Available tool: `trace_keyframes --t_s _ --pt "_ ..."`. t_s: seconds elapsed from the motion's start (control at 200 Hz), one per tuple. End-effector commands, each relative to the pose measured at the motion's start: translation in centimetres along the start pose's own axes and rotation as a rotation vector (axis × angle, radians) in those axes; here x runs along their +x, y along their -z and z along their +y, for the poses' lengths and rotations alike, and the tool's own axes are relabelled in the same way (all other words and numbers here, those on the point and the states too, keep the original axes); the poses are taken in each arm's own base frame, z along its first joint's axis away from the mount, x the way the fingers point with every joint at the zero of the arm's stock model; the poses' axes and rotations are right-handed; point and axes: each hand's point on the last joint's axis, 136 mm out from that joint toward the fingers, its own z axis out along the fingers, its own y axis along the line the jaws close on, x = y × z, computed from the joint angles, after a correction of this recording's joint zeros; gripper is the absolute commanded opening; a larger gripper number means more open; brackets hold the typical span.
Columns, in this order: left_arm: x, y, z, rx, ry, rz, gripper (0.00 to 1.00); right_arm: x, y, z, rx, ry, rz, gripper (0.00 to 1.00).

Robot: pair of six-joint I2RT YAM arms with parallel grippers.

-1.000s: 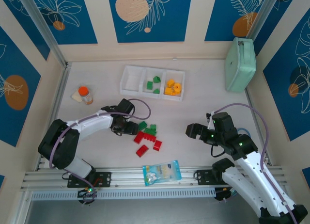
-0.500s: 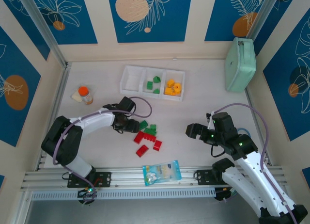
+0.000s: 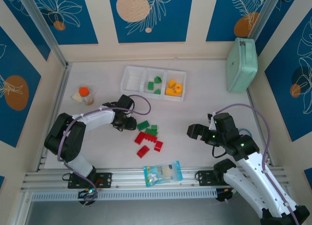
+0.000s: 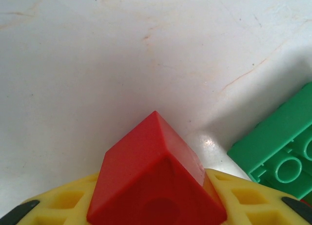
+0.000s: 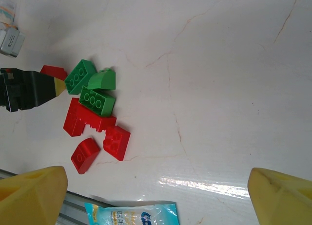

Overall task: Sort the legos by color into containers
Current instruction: Pick up the lego from the center of the table.

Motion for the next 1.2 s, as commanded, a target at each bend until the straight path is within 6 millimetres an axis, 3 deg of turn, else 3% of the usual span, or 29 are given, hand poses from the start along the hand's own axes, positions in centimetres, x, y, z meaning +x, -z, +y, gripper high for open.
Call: trace_keyframes --t_s 0.0,0.175,0.425,0.68,0.775,1.015,1.191 --pt "0.0 -0.2 0.7 -0.009 0.004 -0.006 0.41 0.1 -0.1 -0.2 0.006 -0.015 0.005 0.95" --pt "-0.8 -0.4 1.3 -0.021 0.018 -0.014 0.36 0.1 0.0 -0.2 0.006 -0.015 0.003 0.95" --pt "-0.9 -0.4 1.4 -0.027 0.027 -0.017 0.38 0.1 0.0 -0.2 0.010 -0.018 0.004 0.95" --pt "-0.9 0.5 2.2 -0.082 0.028 0.008 0.71 0.1 -0.1 -0.3 0.011 -0.019 0.006 0.95" --pt "-1.5 0.8 1.9 -0.074 0.053 0.008 0.77 0.1 -0.1 -0.3 0.011 -0.019 0.007 0.95" --pt "-2.8 0.5 0.6 -0.019 0.133 -0.003 0.75 0.1 -0.1 -0.2 0.007 -0.016 0.007 0.95" --pt "-2.8 -0.2 1.2 -0.055 0.180 0.010 0.67 0.1 -0.1 -0.2 0.006 -0.015 0.007 0.96"
